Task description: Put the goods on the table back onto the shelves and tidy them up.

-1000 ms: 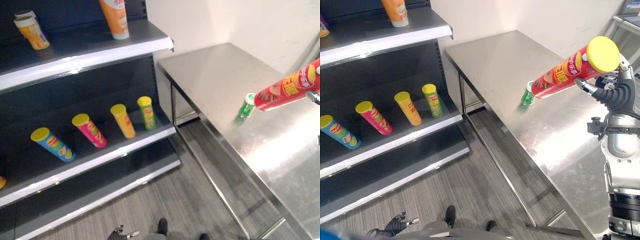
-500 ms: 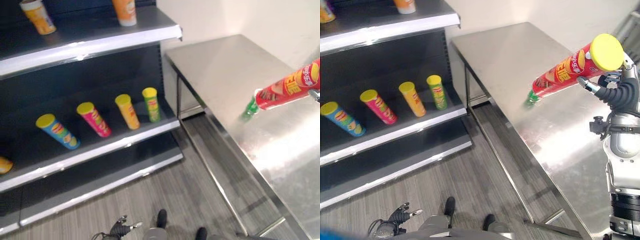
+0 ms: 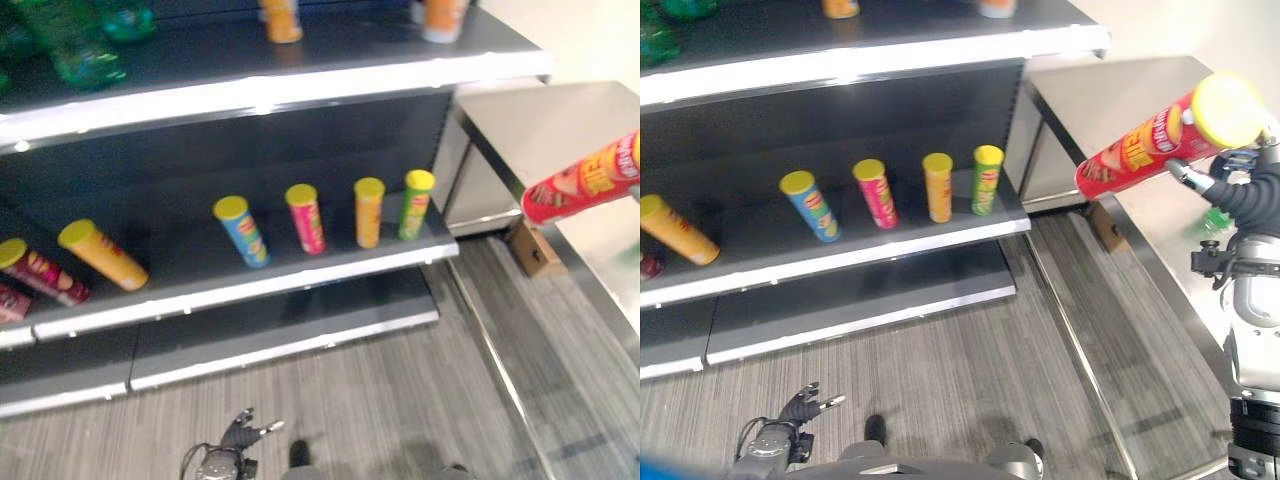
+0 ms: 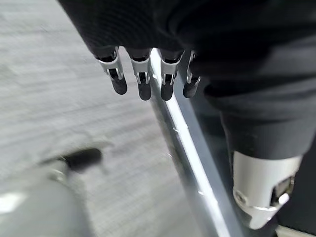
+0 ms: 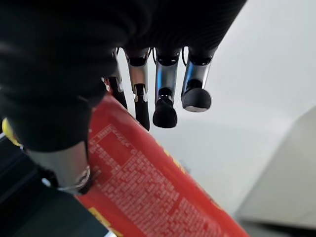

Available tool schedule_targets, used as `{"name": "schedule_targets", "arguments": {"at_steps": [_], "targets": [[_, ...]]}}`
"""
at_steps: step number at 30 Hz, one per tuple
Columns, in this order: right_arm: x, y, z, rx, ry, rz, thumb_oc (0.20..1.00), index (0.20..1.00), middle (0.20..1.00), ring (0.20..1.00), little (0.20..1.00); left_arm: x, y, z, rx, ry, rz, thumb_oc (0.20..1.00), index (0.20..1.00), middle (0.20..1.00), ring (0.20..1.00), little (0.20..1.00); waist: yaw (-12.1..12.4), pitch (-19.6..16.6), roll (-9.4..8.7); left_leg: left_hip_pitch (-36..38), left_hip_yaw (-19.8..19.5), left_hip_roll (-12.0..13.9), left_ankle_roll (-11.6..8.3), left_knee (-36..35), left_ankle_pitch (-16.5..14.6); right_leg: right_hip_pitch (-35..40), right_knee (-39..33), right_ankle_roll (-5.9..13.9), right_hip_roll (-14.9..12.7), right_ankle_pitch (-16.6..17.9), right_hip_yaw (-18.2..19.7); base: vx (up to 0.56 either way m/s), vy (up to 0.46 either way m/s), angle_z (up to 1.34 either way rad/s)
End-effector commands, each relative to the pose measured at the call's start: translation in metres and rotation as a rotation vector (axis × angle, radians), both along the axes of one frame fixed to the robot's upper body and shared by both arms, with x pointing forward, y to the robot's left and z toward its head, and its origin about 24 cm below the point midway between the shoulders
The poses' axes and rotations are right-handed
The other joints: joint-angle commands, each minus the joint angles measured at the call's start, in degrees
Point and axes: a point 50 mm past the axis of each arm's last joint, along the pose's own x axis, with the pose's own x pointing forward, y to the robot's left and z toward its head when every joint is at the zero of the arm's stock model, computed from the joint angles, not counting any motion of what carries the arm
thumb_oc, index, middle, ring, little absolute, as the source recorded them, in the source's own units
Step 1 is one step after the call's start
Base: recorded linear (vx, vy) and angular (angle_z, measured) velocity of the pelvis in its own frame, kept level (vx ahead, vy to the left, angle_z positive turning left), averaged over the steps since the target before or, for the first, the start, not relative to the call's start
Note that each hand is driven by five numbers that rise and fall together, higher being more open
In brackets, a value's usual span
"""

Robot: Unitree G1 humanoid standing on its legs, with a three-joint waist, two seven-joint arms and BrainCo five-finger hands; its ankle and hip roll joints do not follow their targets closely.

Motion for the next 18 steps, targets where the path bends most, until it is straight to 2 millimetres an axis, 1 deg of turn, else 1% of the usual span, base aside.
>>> {"name": "schedule_targets", "arguments": {"at_steps": [1,2,3,4,5,6,7,8,9,10,12,13,14,15,16,17,18], "targets": [[-0.005,0.006,0.043,-0.089,-0.176,-0.008,0.2,0.2,0.2,0.2,0.2,0.006,-0.006,0.0,-0.001,-0.032,-0.018,1.0,1.0,1.0,1.0,1.0,-0.7,-2.9,2.31,2.6,2.2,5.7,-1.35,-0.5,-2.7,-3.3,0.8,5.06,-1.3,-5.1,1.3,-0.03,0.517,0.15],[-0.001,0.01,0.04,-0.075,-0.177,0.003,0.2,0.2,0.2,0.2,0.2,0.01,0.002,0.005,0.026,-0.048,-0.011,1.0,1.0,1.0,1.0,1.0,-0.3,-2.6,1.23,2.3,2.8,3.0,0.74,-0.6,-4.3,-5.0,2.0,6.12,-4.4,-1.8,1.4,-0.05,0.39,0.25],[0.0,0.013,0.038,-0.065,-0.179,0.012,0.2,0.2,0.2,0.2,0.2,0.011,0.006,0.007,0.035,-0.055,0.0,1.0,1.0,1.0,1.0,1.0,-0.2,-2.4,0.69,2.3,3.3,1.7,1.76,-1.2,-4.5,-6.3,2.4,6.82,-5.9,0.4,2.1,-0.08,0.516,0.01],[0.001,0.014,0.037,-0.059,-0.176,0.009,0.2,0.2,0.2,0.2,0.2,0.012,0.009,0.008,0.049,-0.058,0.008,1.0,1.0,1.0,1.0,1.0,0.1,-2.3,0.41,2.6,3.8,0.2,2.45,-2.2,-4.3,-7.1,2.4,7.13,-7.3,3.4,2.3,-0.12,0.545,-0.08],[0.004,0.015,0.034,-0.063,-0.163,-0.001,0.2,0.2,0.2,0.2,0.2,0.01,0.013,0.009,0.057,-0.06,0.034,1.0,1.0,1.0,1.0,1.0,0.4,-2.2,0.62,3.9,4.9,-2.0,3.75,-5.2,-4.1,-8.8,2.6,7.13,-9.7,7.7,1.7,-0.12,0.553,-0.38],[0.005,0.017,0.031,-0.064,-0.156,-0.001,0.2,0.2,0.2,0.2,0.2,0.007,0.016,0.009,0.06,-0.058,0.053,1.0,1.0,1.0,1.0,1.0,0.6,-1.8,0.74,4.7,5.5,-3.1,4.38,-6.3,-3.8,-9.5,3.1,7.13,-10.9,8.4,1.2,-0.11,0.577,-0.49],[0.005,0.017,0.029,-0.062,-0.148,-0.004,0.2,0.2,0.2,0.2,0.2,0.007,0.018,0.009,0.066,-0.051,0.048,1.0,1.0,1.0,1.0,1.0,0.4,-1.5,0.97,4.8,5.4,-4.0,5.12,-6.8,-3.7,-9.6,4.1,6.94,-10.8,6.8,1.4,-0.05,0.519,-0.48],[0.004,0.018,0.026,-0.065,-0.137,0.004,0.2,0.2,0.2,0.2,0.2,0.006,0.019,0.009,0.072,-0.042,0.04,1.0,1.0,1.0,1.0,1.0,-0.8,-0.9,1.23,5.2,4.6,-5.6,6.18,-7.7,-3.1,-10.6,7.3,5.22,-6.8,2.2,6.7,0.03,0.61,-0.18],[0.0,0.016,0.028,-0.062,-0.142,0.014,0.2,0.2,0.2,0.2,0.2,0.008,0.019,0.01,0.069,-0.039,0.01,1.0,1.0,1.0,1.0,1.0,-1.8,-0.8,2.08,5.5,3.8,-6.8,7.57,-8.1,-2.7,-12.1,10.9,2.08,3.6,-8.2,13.5,0.04,0.454,0.24],[0.0,0.016,0.028,-0.062,-0.143,0.014,0.2,0.2,0.2,0.2,0.2,0.008,0.019,0.01,0.069,-0.039,0.01,1.0,1.0,1.0,1.0,1.0,-1.7,-0.8,2.1,5.3,3.8,-6.7,7.54,-8.1,-2.6,-12.3,11.0,1.96,3.6,-8.2,13.5,0.07,0.276,0.46],[-0.001,0.015,0.028,-0.069,-0.135,0.023,0.2,0.2,0.2,0.2,0.2,0.009,0.017,0.009,0.069,-0.027,-0.009,1.0,1.0,1.0,1.0,1.0,-2.6,-0.9,1.83,5.8,2.8,-7.9,8.1,-8.1,-2.5,-13.0,11.8,0.57,9.6,-11.1,16.7,0.07,0.105,0.56],[-0.003,0.014,0.027,-0.065,-0.135,0.026,0.2,0.2,0.2,0.2,0.2,0.013,0.014,0.009,0.061,-0.028,-0.028,1.0,1.0,1.0,1.0,1.0,-3.6,-1.0,1.22,6.1,2.1,-9.1,8.24,-8.1,-2.8,-13.3,10.5,-0.27,14.4,-12.1,19.7,0.08,0.105,0.55],[-0.004,0.013,0.027,-0.062,-0.136,0.029,0.2,0.2,0.2,0.2,0.2,0.016,0.011,0.009,0.058,-0.033,-0.041,1.0,1.0,1.0,1.0,1.0,-4.2,-1.1,0.85,5.8,1.6,-9.8,8.34,-8.1,-2.5,-13.9,9.4,-0.54,16.5,-11.8,21.6,0.06,0.063,0.49],[-0.004,0.013,0.027,-0.062,-0.135,0.029,0.2,0.2,0.2,0.2,0.2,0.016,0.011,0.009,0.058,-0.032,-0.041,1.0,1.0,1.0,1.0,1.0,-4.1,-1.2,0.92,5.8,1.7,-9.7,8.29,-8.1,-2.6,-13.8,9.1,-0.6,16.6,-11.7,21.6,0.02,0.033,0.69],[-0.005,0.013,0.027,-0.059,-0.136,0.038,0.2,0.2,0.2,0.2,0.2,0.019,0.008,0.009,0.05,-0.038,-0.055,1.0,1.0,1.0,1.0,1.0,-4.8,-1.3,0.56,5.7,1.2,-10.3,8.37,-8.1,-2.6,-14.3,8.0,-0.68,18.3,-11.3,23.3,0.07,0.03,0.45],[-0.006,0.015,0.027,-0.063,-0.137,0.05,0.2,0.2,0.2,0.2,0.2,0.024,0.003,0.009,0.042,-0.046,-0.081,1.0,1.0,1.0,1.0,1.0,-5.2,-1.3,0.36,5.6,0.5,-11.2,8.49,-8.1,-2.6,-14.8,6.3,-1.25,19.6,-10.3,24.9,0.07,0.032,0.25],[-0.006,0.014,0.027,-0.063,-0.137,0.049,0.2,0.2,0.2,0.2,0.2,0.024,0.003,0.009,0.042,-0.046,-0.082,1.0,1.0,1.0,1.0,1.0,-5.2,-1.3,0.39,5.6,0.4,-11.2,8.49,-8.1,-2.6,-14.7,6.1,-1.27,19.6,-10.2,24.8,0.09,0.0,-0.12]]}}
